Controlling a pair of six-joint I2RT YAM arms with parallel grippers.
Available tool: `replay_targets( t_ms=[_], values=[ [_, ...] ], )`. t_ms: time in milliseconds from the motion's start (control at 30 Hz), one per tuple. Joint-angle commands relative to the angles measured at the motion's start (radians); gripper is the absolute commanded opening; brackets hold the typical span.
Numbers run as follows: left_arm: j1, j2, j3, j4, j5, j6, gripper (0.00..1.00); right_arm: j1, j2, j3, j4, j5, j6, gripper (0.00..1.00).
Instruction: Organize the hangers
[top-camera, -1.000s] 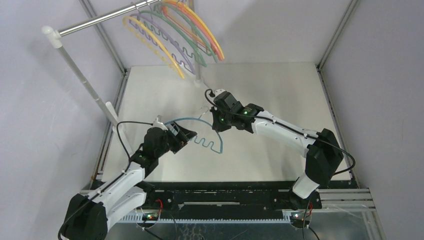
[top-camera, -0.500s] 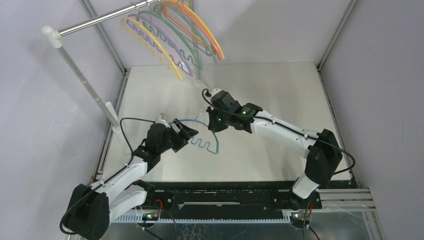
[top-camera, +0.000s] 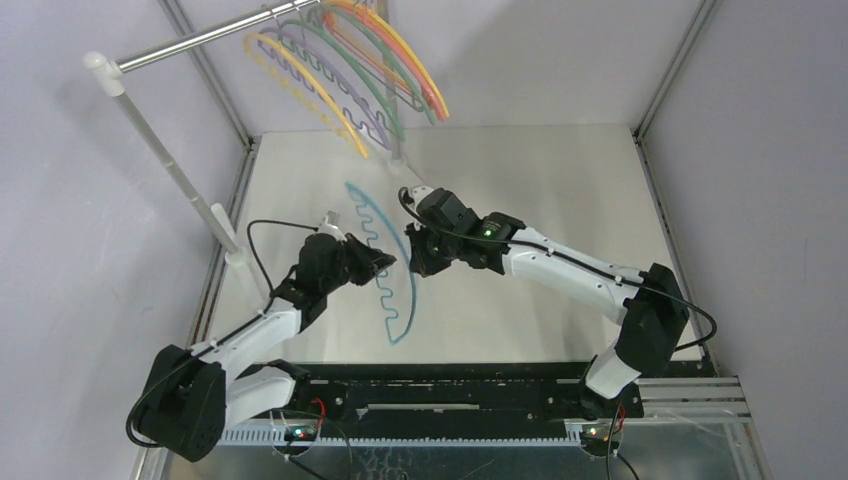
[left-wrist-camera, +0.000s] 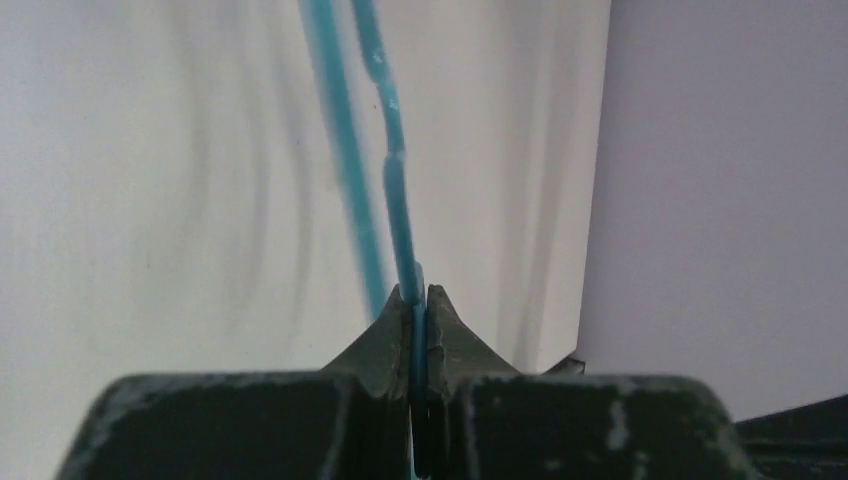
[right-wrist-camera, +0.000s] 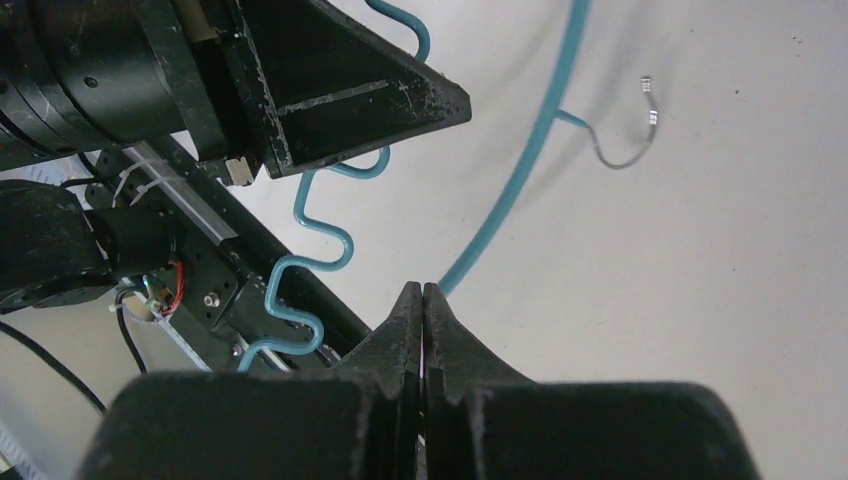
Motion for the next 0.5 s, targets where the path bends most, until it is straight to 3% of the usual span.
replay_targets(
  t_ms=[0,100,133,200,267,300,367,467],
  values=[
    [-0.002,-0.05,0.023,0.032,-0.027,0.018,0.0,-0.01,-0.055,0.028,0.004,-0.015,-0.011,0.0],
    [-0.001,-0.116,0.024,-0.023,-0.081,0.039,0.0,-0.037,-0.093,-0.01,0.0,-0.033,0.002,0.0],
    [-0.001,-0.14,0.023,-0.027,-0.095,0.041,0.0,-0.047,-0.113,-0.026,0.002,-0.049,0.01,0.04],
    [0.0,-0.188,0.009,-0.005,-0.125,0.028,0.0,-0.072,-0.137,-0.06,0.01,-0.093,0.037,0.26],
    [0.002,-0.259,-0.043,0.086,-0.16,-0.014,0.0,-0.103,-0.159,-0.11,0.046,-0.191,0.079,0.29],
    [0.001,-0.292,-0.074,0.139,-0.188,-0.04,0.0,-0.12,-0.175,-0.142,0.089,-0.24,0.108,0.35],
    [0.002,-0.347,-0.115,0.211,-0.229,-0.073,0.0,-0.159,-0.212,-0.25,0.207,-0.343,0.181,0.63],
    [0.006,-0.386,-0.136,0.271,-0.226,-0.102,0.0,-0.181,-0.232,-0.312,0.35,-0.434,0.246,0.72]
  ],
)
